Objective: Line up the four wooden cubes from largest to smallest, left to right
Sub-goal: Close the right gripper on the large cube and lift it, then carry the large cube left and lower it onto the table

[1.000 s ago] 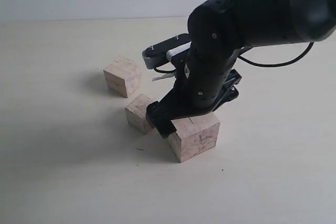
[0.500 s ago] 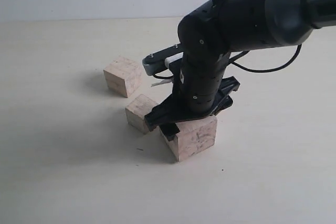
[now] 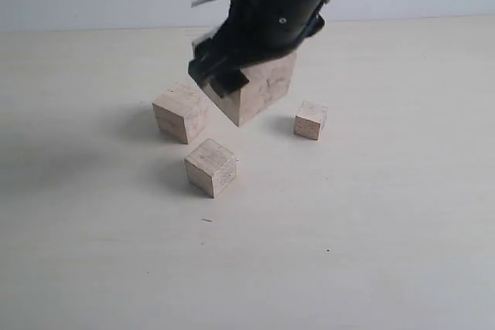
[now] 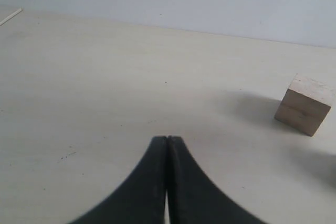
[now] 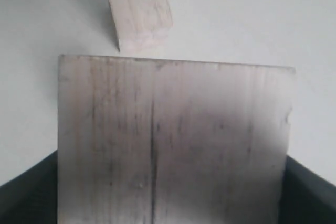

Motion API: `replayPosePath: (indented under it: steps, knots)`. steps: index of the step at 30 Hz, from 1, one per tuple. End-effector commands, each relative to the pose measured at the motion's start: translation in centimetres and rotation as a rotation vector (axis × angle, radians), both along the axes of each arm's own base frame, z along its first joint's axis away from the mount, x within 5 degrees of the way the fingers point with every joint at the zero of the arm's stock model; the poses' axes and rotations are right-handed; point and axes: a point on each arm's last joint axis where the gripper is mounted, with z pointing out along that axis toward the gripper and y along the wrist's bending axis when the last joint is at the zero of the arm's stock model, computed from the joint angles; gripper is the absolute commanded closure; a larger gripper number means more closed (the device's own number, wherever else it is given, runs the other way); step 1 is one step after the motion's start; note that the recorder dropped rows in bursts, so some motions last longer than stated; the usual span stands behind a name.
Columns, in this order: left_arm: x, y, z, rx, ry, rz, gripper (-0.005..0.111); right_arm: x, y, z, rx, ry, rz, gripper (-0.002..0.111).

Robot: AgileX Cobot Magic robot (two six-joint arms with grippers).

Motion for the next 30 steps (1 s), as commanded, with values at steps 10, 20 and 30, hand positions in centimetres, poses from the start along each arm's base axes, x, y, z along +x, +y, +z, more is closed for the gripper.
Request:
replayPosePath:
  steps: [10, 20, 30]
  knots:
    - [0.0, 0.0, 0.0, 0.006, -0.013, 0.003, 0.107, 0.7, 5.2, -1.6, 0.177, -0.095, 0.486, 0.108]
    - [0.0, 0.0, 0.0, 0.006, -0.013, 0.003, 0.107, 0.2, 8.5, -6.5, 0.241, -0.224, 1.048, 0.108]
    - [0.0, 0.0, 0.0, 0.006, -0.013, 0.003, 0.107, 2.0, 9.3, -10.5, 0.165, -0.293, 1.001, 0.108]
